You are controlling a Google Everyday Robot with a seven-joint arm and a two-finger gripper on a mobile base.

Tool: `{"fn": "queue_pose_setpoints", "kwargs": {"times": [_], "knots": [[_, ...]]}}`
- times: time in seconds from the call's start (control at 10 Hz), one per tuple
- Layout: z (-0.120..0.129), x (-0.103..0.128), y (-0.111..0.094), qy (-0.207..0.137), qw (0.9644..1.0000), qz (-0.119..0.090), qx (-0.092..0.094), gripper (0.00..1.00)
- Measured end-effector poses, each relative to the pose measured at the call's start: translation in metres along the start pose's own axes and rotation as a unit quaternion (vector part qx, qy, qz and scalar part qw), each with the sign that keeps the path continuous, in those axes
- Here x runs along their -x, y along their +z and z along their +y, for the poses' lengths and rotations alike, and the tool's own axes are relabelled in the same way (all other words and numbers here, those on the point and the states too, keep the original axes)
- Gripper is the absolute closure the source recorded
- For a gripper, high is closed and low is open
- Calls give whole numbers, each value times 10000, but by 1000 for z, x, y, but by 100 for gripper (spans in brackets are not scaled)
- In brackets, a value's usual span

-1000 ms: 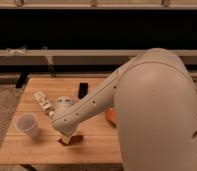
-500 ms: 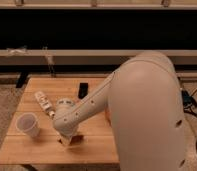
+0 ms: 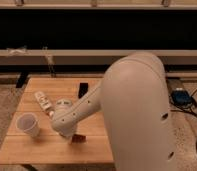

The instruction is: Place the pepper on the white sponge

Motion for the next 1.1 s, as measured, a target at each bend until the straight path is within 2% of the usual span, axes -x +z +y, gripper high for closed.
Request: {"fn": "queue_pose_setpoints", "kwargs": {"times": [0.3,0.4,0.7,0.9,1.1], "knots": [[-2,-3,-6,87,9999,-2,-65,96],[-4,-3,-12,125,9999,2,-110,100],[-22,1,-42,363,9990,24,-270,100],[-56,4,-68,618,9972,-23,-415,100],[-88,5,-82,909,9945,-107,-517,100]]}}
